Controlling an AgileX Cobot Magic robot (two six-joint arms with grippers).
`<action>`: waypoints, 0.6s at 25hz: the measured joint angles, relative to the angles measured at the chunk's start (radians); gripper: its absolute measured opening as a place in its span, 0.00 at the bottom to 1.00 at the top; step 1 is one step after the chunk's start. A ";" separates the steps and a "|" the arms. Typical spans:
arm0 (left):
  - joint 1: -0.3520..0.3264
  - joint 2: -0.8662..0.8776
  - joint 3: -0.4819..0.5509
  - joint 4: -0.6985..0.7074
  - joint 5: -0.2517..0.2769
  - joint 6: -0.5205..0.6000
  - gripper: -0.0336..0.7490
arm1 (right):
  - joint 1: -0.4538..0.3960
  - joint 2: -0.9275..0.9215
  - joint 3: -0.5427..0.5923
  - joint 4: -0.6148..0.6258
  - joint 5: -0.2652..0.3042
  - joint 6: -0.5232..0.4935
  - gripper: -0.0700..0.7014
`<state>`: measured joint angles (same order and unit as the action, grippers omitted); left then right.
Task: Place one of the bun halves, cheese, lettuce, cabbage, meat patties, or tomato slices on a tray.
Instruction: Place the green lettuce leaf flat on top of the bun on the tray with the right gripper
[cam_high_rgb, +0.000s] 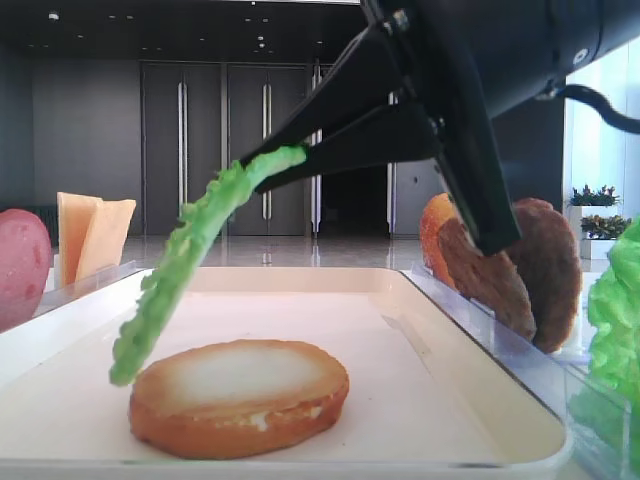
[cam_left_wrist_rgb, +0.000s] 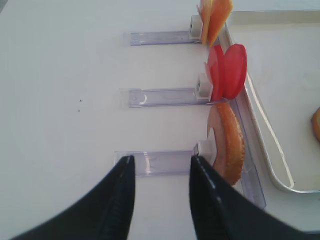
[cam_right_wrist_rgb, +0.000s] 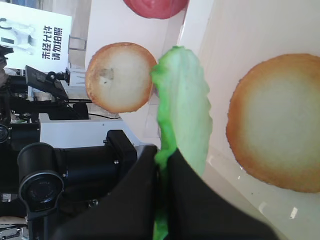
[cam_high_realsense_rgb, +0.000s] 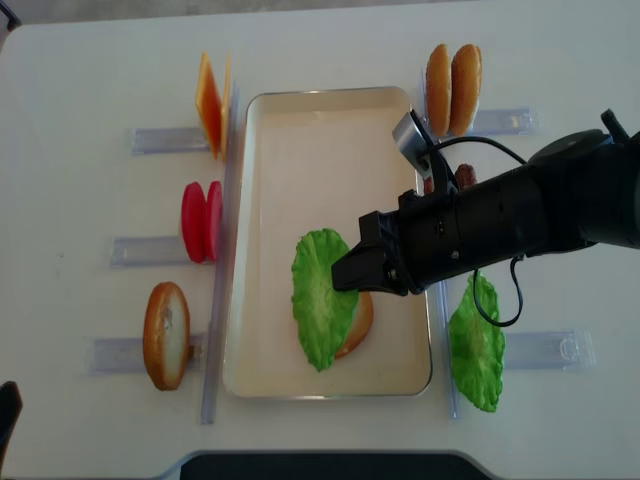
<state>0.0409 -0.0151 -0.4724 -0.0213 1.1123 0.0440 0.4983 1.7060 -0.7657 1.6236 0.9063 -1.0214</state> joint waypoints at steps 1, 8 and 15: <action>0.000 0.000 0.000 0.000 0.000 0.000 0.40 | 0.002 0.013 0.000 0.006 0.002 -0.003 0.14; 0.000 0.000 0.000 0.000 0.000 0.000 0.40 | 0.002 0.065 0.000 0.041 0.017 -0.059 0.14; 0.000 0.000 0.000 0.000 0.000 0.000 0.40 | 0.002 0.071 0.000 0.041 -0.011 -0.083 0.14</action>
<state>0.0409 -0.0151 -0.4724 -0.0213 1.1123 0.0440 0.5007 1.7773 -0.7657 1.6643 0.8952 -1.1041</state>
